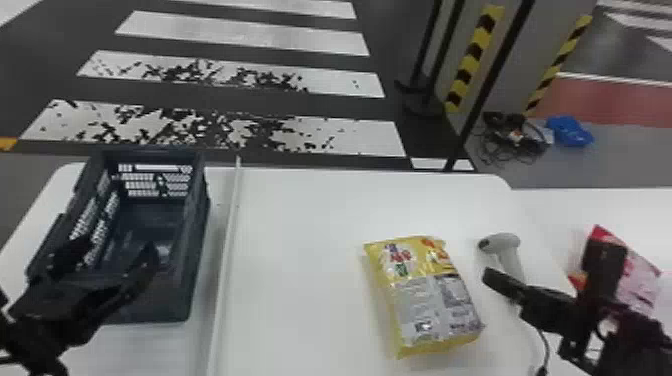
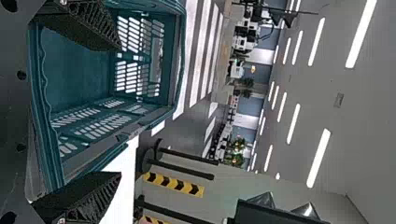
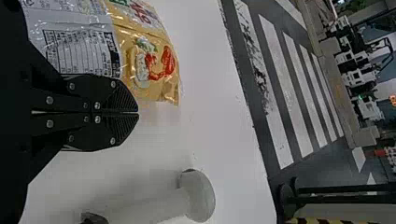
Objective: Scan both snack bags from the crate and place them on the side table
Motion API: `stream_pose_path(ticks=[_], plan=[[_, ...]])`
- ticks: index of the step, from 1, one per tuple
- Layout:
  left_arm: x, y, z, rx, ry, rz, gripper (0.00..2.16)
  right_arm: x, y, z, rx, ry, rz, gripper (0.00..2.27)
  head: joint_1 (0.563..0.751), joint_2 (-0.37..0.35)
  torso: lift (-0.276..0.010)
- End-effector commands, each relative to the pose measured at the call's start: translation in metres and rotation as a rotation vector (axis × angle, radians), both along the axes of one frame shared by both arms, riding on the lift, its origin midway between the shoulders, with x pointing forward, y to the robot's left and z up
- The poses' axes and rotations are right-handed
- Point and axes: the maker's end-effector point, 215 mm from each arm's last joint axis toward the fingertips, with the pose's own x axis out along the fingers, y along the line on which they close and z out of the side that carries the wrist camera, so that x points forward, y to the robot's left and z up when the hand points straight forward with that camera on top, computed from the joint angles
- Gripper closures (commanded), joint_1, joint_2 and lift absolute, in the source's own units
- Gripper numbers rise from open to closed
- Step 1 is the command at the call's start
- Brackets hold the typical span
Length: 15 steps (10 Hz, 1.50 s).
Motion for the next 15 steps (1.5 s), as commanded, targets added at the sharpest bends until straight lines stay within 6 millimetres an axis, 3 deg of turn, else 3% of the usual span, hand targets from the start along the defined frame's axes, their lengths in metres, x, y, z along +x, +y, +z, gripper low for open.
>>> stream_pose_path(ticks=[1, 8, 15], plan=[[0.001, 0.000, -0.002, -0.002, 0.002, 0.000, 0.04, -0.006, -0.005, -0.008, -0.011, 0.022, -0.008, 2.26, 0.695, -0.187, -0.095], [0.003, 0.002, -0.002, 0.002, 0.000, 0.000, 0.04, -0.037, 0.010, -0.036, 0.023, 0.122, 0.011, 2.26, 0.695, -0.184, -0.095], [0.002, 0.000, -0.003, 0.000, 0.001, -0.003, 0.04, -0.054, 0.022, -0.035, 0.049, 0.155, 0.028, 2.26, 0.695, -0.180, -0.095]])
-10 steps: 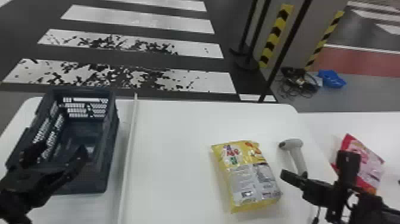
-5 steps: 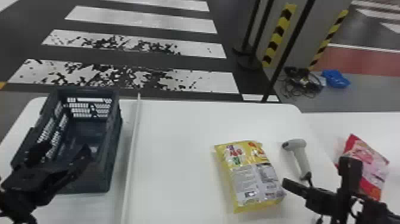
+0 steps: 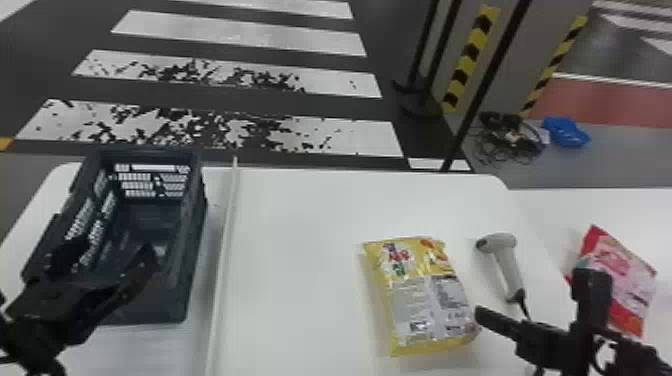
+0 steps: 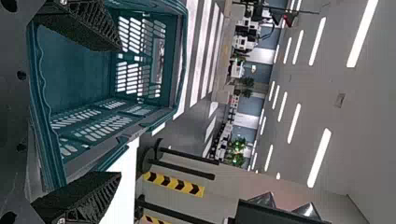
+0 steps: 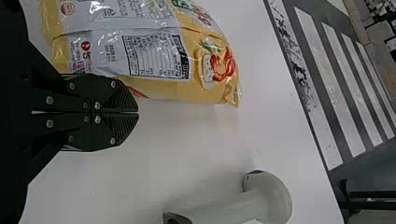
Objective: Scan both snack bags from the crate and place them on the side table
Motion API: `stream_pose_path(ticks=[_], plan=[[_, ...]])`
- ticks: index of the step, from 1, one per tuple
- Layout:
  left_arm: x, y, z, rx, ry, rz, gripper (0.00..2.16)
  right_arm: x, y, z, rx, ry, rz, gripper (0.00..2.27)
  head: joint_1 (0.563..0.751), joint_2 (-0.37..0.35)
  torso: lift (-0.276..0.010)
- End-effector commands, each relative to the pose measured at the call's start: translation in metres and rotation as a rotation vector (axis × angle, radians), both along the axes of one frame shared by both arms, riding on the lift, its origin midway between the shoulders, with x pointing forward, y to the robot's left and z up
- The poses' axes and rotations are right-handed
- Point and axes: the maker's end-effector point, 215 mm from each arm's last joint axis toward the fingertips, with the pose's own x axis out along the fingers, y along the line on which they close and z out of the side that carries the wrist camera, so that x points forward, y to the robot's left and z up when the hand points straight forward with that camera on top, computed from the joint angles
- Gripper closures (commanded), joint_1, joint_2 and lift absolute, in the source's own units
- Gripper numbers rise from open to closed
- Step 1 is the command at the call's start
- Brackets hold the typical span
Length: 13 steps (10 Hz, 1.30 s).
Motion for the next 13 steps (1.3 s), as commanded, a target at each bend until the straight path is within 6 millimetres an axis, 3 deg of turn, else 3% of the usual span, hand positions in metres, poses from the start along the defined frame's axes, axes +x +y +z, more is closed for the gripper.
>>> stream_pose_path(ticks=[1, 8, 10, 11, 12, 13], plan=[[0.000, 0.000, 0.000, 0.000, 0.000, 0.000, 0.04, -0.002, 0.001, 0.001, 0.000, 0.000, 0.003, 2.26, 0.695, -0.177, -0.095], [-0.001, 0.000, -0.001, 0.000, 0.003, -0.001, 0.04, -0.013, 0.002, -0.001, 0.019, 0.034, -0.005, 2.26, 0.695, -0.176, -0.095], [-0.001, 0.000, -0.001, 0.000, 0.003, -0.001, 0.04, -0.008, -0.024, 0.005, -0.070, 0.015, -0.036, 2.26, 0.695, -0.180, -0.095], [-0.001, 0.000, -0.001, 0.000, 0.003, -0.001, 0.04, -0.002, -0.039, 0.019, -0.130, -0.014, -0.055, 2.26, 0.695, -0.199, -0.095], [-0.001, 0.001, -0.001, 0.000, 0.003, 0.000, 0.04, 0.002, -0.048, 0.034, -0.157, -0.041, -0.071, 2.10, 0.695, -0.209, -0.095], [-0.001, 0.000, -0.001, 0.000, 0.003, -0.001, 0.04, 0.007, -0.055, 0.044, -0.178, -0.068, -0.076, 1.60, 0.695, -0.227, -0.095]])
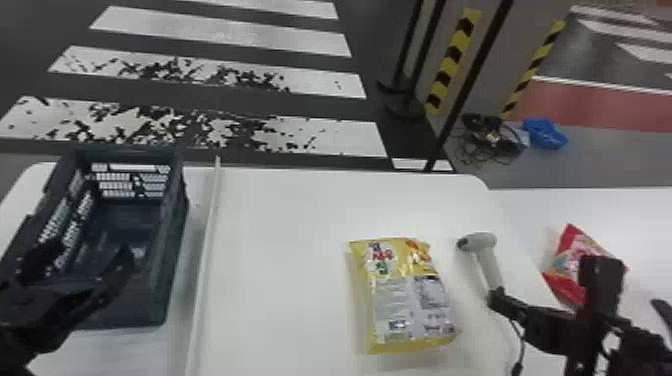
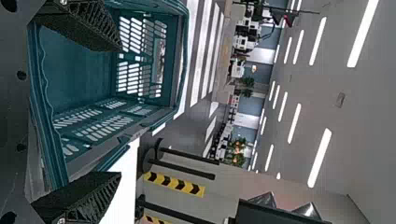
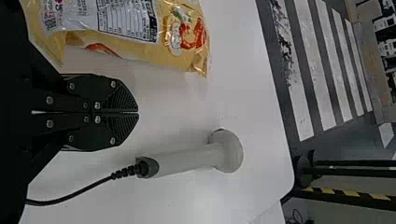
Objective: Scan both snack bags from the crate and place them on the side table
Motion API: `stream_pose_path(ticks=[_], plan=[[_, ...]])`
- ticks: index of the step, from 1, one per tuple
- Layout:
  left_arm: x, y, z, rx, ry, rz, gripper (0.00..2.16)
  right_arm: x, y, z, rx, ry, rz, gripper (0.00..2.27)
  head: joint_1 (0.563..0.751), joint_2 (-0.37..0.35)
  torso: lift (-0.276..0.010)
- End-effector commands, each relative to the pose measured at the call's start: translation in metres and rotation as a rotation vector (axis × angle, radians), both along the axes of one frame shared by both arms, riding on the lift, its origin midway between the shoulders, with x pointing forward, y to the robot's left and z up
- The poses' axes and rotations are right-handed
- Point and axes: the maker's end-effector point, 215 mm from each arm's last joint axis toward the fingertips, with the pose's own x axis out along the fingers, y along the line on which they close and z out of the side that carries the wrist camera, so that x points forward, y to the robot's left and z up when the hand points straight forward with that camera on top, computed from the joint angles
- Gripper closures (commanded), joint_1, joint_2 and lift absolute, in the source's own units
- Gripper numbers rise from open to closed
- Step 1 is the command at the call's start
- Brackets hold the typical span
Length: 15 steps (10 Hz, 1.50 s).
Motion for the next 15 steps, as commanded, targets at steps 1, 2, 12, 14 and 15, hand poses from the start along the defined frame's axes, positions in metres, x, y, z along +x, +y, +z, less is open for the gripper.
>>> stream_pose_path(ticks=[1, 2, 12, 14, 15], plan=[[0.000, 0.000, 0.001, -0.001, -0.003, 0.000, 0.04, 0.011, -0.010, 0.016, -0.044, -0.048, 0.001, 0.84, 0.695, -0.238, -0.095], [0.000, 0.000, 0.002, -0.001, -0.006, 0.001, 0.04, 0.017, -0.017, 0.016, -0.057, -0.052, -0.005, 0.30, 0.695, -0.245, -0.095], [-0.007, -0.018, 0.023, 0.046, -0.013, -0.012, 0.04, 0.068, -0.048, 0.001, -0.074, -0.094, 0.046, 0.18, 0.695, -0.297, -0.095], [-0.010, -0.023, 0.017, 0.070, 0.020, -0.016, 0.04, 0.076, -0.047, -0.006, -0.067, -0.074, 0.068, 0.17, 0.695, -0.297, -0.095], [-0.012, -0.023, 0.014, 0.079, 0.040, -0.016, 0.04, 0.078, -0.048, -0.012, -0.060, -0.059, 0.073, 0.17, 0.695, -0.299, -0.095]])
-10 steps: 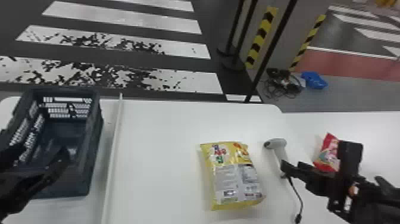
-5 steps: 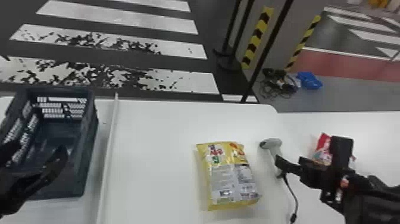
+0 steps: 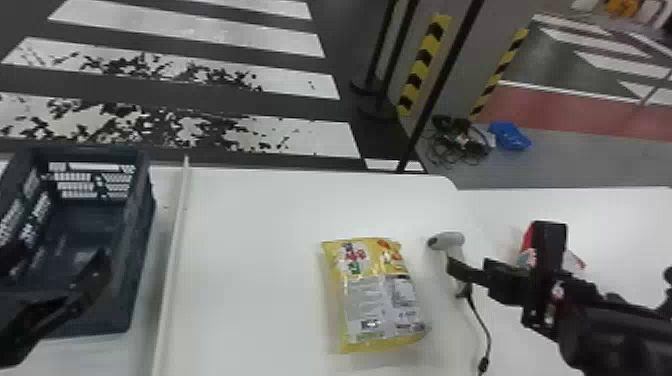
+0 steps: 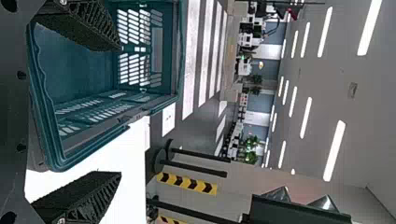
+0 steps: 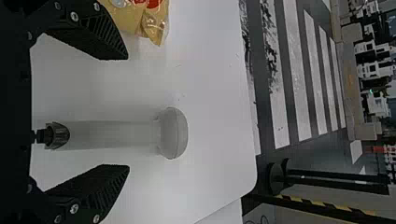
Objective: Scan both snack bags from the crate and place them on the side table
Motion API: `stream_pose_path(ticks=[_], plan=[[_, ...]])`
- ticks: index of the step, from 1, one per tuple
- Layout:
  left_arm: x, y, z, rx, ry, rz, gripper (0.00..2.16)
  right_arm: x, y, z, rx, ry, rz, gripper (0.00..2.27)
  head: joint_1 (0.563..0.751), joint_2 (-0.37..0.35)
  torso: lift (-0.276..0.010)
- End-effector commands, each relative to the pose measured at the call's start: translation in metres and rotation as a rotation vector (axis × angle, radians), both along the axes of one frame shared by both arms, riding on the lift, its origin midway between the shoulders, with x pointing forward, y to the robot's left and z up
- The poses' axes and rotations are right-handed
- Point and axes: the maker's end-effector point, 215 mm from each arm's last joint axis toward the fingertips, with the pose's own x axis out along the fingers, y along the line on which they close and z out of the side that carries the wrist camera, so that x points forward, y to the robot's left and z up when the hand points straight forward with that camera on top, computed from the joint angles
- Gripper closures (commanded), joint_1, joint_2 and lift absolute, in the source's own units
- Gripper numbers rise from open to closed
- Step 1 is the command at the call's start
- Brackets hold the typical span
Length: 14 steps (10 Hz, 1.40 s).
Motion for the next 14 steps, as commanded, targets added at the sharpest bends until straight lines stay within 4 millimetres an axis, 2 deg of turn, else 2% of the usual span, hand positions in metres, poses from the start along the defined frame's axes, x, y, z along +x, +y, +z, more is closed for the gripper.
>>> stream_pose_path(ticks=[1, 5, 7, 9, 10, 11, 12, 14], plan=[[-0.002, -0.001, -0.002, 0.020, 0.020, 0.000, 0.04, 0.005, -0.004, -0.009, 0.004, 0.024, 0.004, 0.17, 0.695, -0.301, -0.095], [-0.006, -0.001, -0.003, 0.024, 0.034, -0.002, 0.04, 0.013, -0.006, -0.031, -0.016, 0.092, 0.034, 0.20, 0.695, -0.308, -0.095], [-0.007, -0.001, -0.005, 0.025, 0.039, -0.005, 0.04, 0.016, -0.010, -0.035, -0.052, 0.120, 0.051, 0.75, 0.695, -0.307, -0.095], [-0.006, -0.001, -0.005, 0.027, 0.037, -0.005, 0.04, 0.013, -0.012, -0.040, -0.057, 0.143, 0.048, 1.88, 0.695, -0.309, -0.095], [-0.007, 0.000, -0.006, 0.027, 0.040, -0.003, 0.04, 0.011, -0.013, -0.043, -0.048, 0.157, 0.042, 2.12, 0.695, -0.312, -0.095], [-0.007, 0.000, -0.007, 0.027, 0.042, -0.003, 0.04, 0.010, -0.013, -0.043, -0.050, 0.156, 0.044, 2.13, 0.695, -0.313, -0.095], [-0.007, 0.001, -0.007, 0.027, 0.042, -0.002, 0.04, 0.010, -0.015, -0.043, -0.053, 0.159, 0.041, 2.25, 0.695, -0.314, -0.095], [-0.007, 0.001, -0.008, 0.026, 0.043, 0.001, 0.04, 0.010, -0.014, -0.041, -0.056, 0.148, 0.043, 2.26, 0.695, -0.315, -0.095]])
